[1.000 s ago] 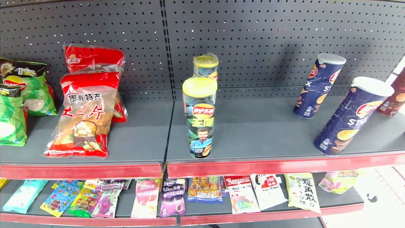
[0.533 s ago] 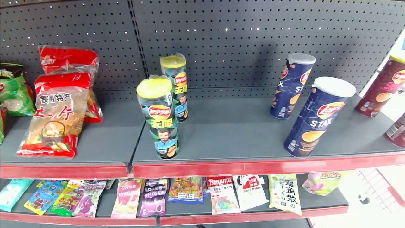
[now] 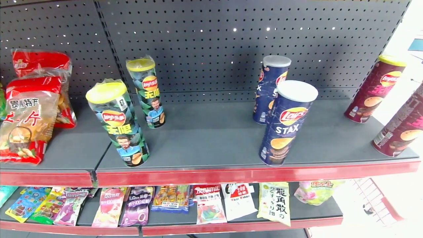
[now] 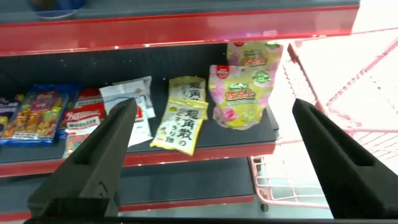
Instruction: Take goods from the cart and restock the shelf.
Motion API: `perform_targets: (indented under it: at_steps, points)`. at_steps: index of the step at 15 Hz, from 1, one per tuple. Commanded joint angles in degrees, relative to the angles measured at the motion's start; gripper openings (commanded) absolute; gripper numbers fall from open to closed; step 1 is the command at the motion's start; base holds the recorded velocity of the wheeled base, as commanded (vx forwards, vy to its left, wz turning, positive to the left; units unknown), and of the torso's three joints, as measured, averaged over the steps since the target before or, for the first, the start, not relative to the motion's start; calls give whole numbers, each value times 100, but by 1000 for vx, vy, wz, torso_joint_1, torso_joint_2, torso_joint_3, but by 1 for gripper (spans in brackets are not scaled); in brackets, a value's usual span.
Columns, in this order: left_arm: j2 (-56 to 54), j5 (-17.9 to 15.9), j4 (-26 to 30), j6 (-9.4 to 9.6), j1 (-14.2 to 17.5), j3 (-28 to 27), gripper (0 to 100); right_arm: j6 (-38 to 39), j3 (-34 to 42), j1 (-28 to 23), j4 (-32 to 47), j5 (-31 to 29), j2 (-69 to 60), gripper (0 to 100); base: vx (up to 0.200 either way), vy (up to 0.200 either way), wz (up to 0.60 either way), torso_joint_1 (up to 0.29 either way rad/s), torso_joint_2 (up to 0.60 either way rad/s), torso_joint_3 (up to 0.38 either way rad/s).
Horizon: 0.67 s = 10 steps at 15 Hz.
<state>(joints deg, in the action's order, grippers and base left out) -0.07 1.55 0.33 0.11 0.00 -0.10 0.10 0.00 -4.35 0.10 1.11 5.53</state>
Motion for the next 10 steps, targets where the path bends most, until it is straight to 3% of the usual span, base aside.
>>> perform_targets:
  at_steps: [1,6,10]
  points:
    - [7,3,2,-2,0,1,100,-1,0,5,-1,3,9,100,0,-200,0,2,2,7]
    - [7,3,2,7,0,1,100,-1,0,-4,-1,3,9,100,0,-200,0,2,0,5]
    - [7,3,2,-2,0,1,100,-1,0,5,-1,3,9,100,0,0,0,0,0,0]
